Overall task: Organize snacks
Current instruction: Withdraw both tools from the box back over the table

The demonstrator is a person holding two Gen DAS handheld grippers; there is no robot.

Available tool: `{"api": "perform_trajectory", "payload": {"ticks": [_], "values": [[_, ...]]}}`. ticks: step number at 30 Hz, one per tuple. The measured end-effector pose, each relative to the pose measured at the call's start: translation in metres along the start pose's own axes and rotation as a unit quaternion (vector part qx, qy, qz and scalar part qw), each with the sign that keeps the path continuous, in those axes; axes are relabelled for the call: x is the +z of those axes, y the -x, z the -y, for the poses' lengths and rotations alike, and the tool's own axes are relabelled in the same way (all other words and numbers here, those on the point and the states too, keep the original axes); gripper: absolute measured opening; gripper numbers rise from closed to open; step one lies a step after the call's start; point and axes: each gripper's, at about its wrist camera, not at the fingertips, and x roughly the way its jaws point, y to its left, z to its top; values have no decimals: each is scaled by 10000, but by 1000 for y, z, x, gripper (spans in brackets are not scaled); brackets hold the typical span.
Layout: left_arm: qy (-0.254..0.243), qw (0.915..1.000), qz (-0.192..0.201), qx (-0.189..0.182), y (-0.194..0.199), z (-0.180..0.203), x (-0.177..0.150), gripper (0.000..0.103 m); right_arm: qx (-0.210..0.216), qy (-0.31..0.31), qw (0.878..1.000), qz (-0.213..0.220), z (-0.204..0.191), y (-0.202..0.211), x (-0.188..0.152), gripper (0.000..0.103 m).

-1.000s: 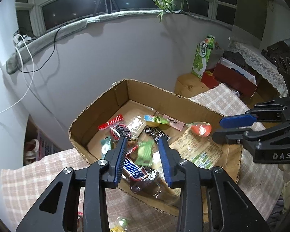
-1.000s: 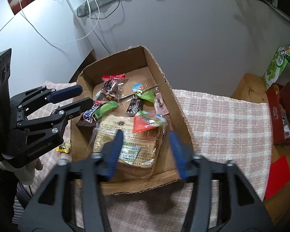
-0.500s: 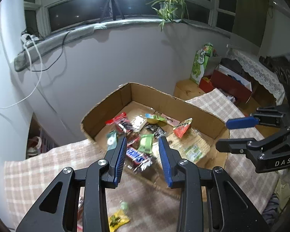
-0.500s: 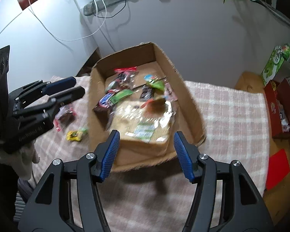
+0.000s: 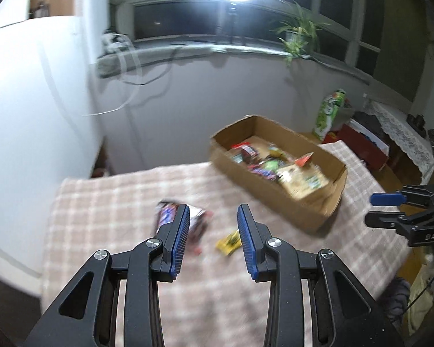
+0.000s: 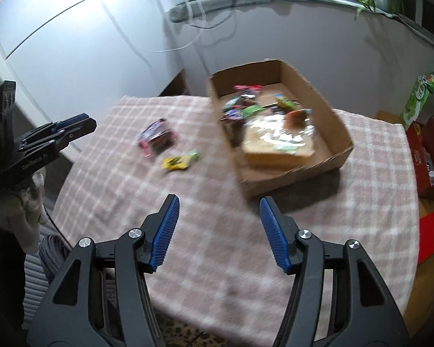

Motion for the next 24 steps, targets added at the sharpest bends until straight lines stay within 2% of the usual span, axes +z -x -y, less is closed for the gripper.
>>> {"api": "perform_trajectory", "payload": {"ticks": [5, 8, 10, 16, 24], "values": [[223, 9997, -24, 131, 34, -20, -35, 33, 392, -114, 9992, 47, -28, 5, -21, 61], [303, 9994, -27, 157, 45, -28, -50, 33, 472, -156, 9988, 14, -42, -3, -28, 61], [380, 9992, -37, 136, 46, -34, -57, 43, 479, -122, 9988, -32, -52, -14, -32, 61], [556, 9982, -221, -16, 19, -54, -67, 45, 437, -90, 9988, -184, -58, -57, -27, 61], [705, 9965, -426, -162, -39, -82, -58, 44, 244, -150, 9987, -412, -43, -127, 4, 61]]}}
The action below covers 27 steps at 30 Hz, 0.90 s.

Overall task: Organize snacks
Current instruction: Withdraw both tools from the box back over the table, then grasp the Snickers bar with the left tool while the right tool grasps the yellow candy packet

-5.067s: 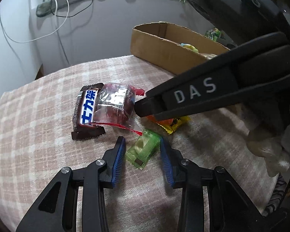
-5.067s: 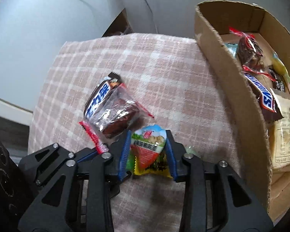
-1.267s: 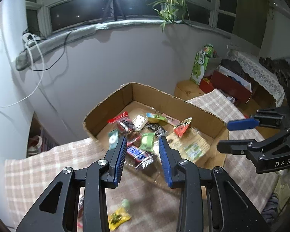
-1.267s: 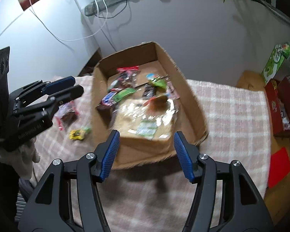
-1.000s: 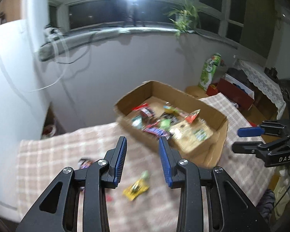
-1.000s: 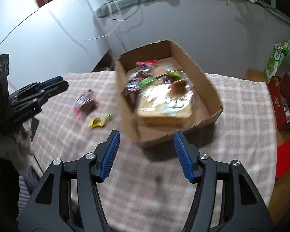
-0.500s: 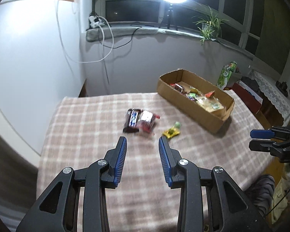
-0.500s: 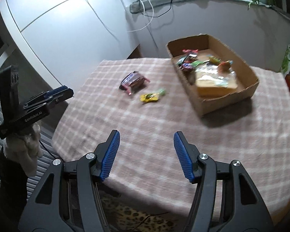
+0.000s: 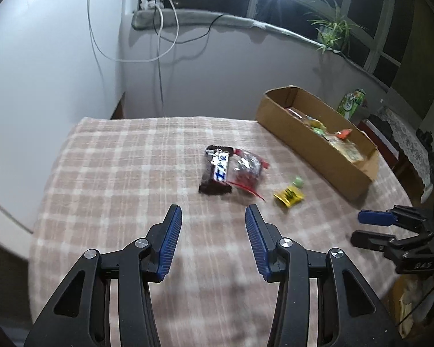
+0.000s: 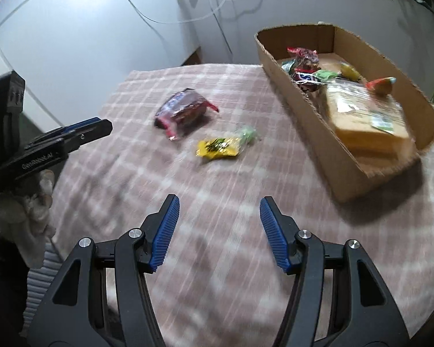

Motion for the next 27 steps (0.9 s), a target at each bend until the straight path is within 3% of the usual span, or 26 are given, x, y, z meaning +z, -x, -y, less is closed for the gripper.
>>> {"api": "perform_trajectory", "payload": {"ticks": [10, 18, 27], "values": [[255, 9956, -893, -104, -69, -28, 36, 44, -180, -383, 9984, -362, 7, -47, 31, 61], [281, 9881, -1502, -184, -86, -27, 44, 44, -267, -879, 9921, -855, 11, -52, 47, 61], [171, 9843, -1744, -222, -103, -20, 58, 44, -445, -957, 9876, -1159, 8, -63, 59, 61]]}}
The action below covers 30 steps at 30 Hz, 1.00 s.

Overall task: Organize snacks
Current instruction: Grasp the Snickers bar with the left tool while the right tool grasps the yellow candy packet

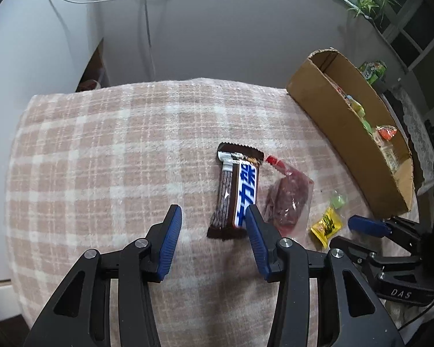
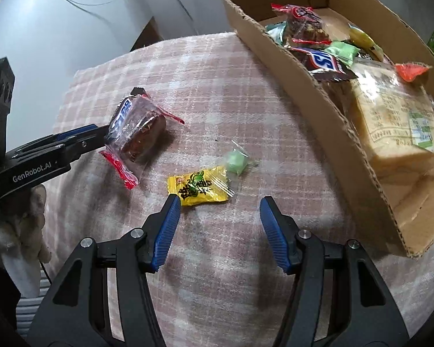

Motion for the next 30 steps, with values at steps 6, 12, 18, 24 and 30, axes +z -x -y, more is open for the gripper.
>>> {"api": "perform_trajectory", "payload": {"ticks": [6, 12, 18, 24, 30], "values": [[-73, 9998, -106, -130, -4, 3, 6, 45, 47, 210, 9997, -133, -19, -9, 15, 54], [79, 9997, -160, -156, -7, -5, 14, 45, -174, 518, 9984, -125, -35, -15, 15, 52], [-148, 9994, -206, -220, -14, 7, 19, 45, -386, 903, 9951, -83, -54, -23, 16, 49], [-361, 9989, -297, -84, -26, 21, 19, 44, -464, 1155, 9922, -69, -60, -26, 16, 37], [-161, 9997, -194, -14, -23, 10, 18, 26, -480, 1142, 9923, -79, -57, -25, 18, 29]]}}
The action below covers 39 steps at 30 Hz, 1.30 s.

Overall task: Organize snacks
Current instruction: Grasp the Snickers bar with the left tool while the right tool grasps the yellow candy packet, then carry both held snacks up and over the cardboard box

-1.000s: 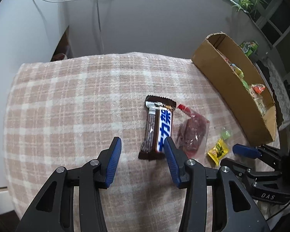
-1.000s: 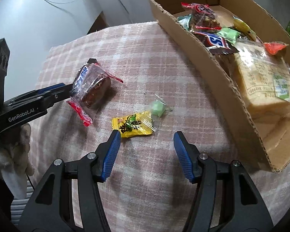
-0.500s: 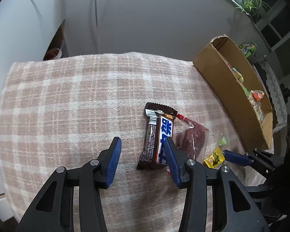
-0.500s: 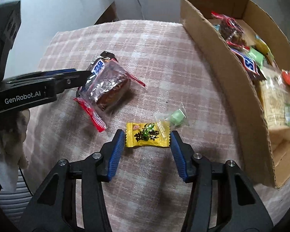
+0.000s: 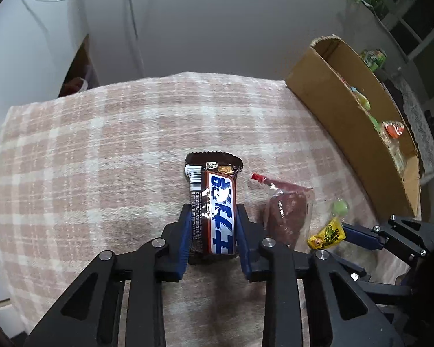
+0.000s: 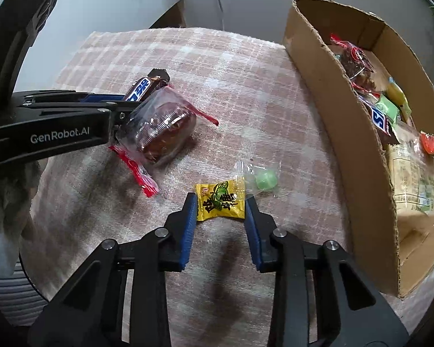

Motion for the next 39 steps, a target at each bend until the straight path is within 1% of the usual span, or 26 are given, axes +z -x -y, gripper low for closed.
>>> {"api": "perform_trajectory", "payload": {"ticks": [5, 6, 7, 9, 13, 18, 23, 29, 36, 39], "values": [[170, 9998, 59, -38, 2, -6, -4, 26, 167, -107, 9998, -40, 5, 2, 1, 21], [213, 9997, 60, -49, 2, -8, -5, 26, 188, -126, 9997, -36, 6, 2, 1, 16], [243, 9997, 65, -59, 6, -14, -12, 26, 205, -147, 9997, -27, 7, 2, -1, 15], [307, 9995, 60, -69, 7, -14, -14, 26, 269, -213, 9994, -20, 10, 3, -2, 13], [529, 9985, 88, -77, 10, -23, -22, 26, 386, -334, 9987, -15, 17, 6, -5, 12], [603, 9981, 118, -45, 16, -29, -33, 26, 557, -520, 9971, -48, 26, 10, -10, 12], [808, 9966, 134, -67, 25, -39, -41, 26, 616, -527, 9967, -39, 31, 17, -15, 11], [897, 9959, 138, -9, 37, -47, -50, 26, 653, -565, 9963, 49, 34, 31, -13, 11], [975, 9949, 249, -21, 54, -32, -47, 26, 637, -593, 9956, 352, 50, 64, -8, 11], [922, 9952, 311, -43, 65, -23, -44, 26, 606, -630, 9950, 479, 61, 76, -7, 11]]}}
